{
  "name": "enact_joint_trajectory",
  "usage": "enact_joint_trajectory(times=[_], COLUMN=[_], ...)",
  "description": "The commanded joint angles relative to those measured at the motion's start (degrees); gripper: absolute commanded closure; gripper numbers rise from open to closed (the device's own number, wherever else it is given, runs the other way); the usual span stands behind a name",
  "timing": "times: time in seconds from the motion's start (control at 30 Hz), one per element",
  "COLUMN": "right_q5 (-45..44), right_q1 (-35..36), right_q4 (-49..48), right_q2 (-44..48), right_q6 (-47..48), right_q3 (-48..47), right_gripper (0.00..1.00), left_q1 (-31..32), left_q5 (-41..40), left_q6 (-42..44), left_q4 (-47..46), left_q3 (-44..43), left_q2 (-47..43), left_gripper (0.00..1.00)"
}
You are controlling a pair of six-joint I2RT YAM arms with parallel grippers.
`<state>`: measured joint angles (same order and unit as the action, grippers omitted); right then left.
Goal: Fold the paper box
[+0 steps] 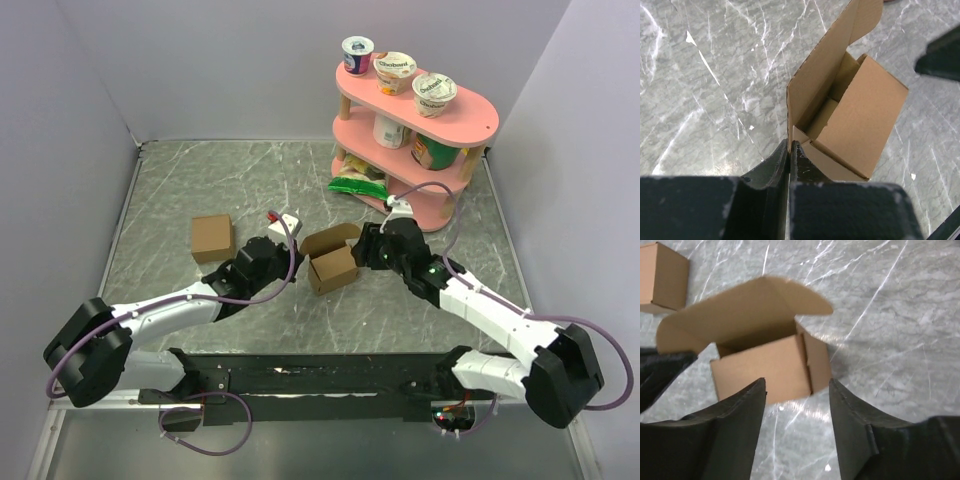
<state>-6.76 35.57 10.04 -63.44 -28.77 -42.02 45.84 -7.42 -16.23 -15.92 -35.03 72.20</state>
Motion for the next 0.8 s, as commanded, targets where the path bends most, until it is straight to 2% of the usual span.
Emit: enact_joint_trajectory(times=[0.0,0.17,0.5,0.67,0.77], right_q5=[2.9,4.1,3.3,2.2,1.1], right_q1=[-1.9,-2.0,-2.0,-1.9,-1.6], right_q4=[-6.4,-7.4,-9.9,-9.7,-8.4], right_q2=[-3.4,-6.0,-9.3,-11.1,-12.2], right_q6=[2.1,3.5,3.5,3.8,4.3], right_q3=[-1.4,-1.9,-0.7,-0.7,-0.6], right_gripper=[0.44,0.49,0.51,0.57,0.66], left_q1=[0.3,0.3,0.3,0.3,0.3], left_q5=[1.3,1.4,2.1,2.1,2.3], left_q6=[1.0,1.0,1.6,1.5,1.5], left_q4=[-2.3,-2.4,-2.2,-2.4,-2.4], left_q3=[0.7,0.1,-0.3,0.0,-0.2], left_q2=[-0.3,0.4,1.1,1.3,1.4], left_gripper=[0.94,0.94,0.95,0.96,0.96])
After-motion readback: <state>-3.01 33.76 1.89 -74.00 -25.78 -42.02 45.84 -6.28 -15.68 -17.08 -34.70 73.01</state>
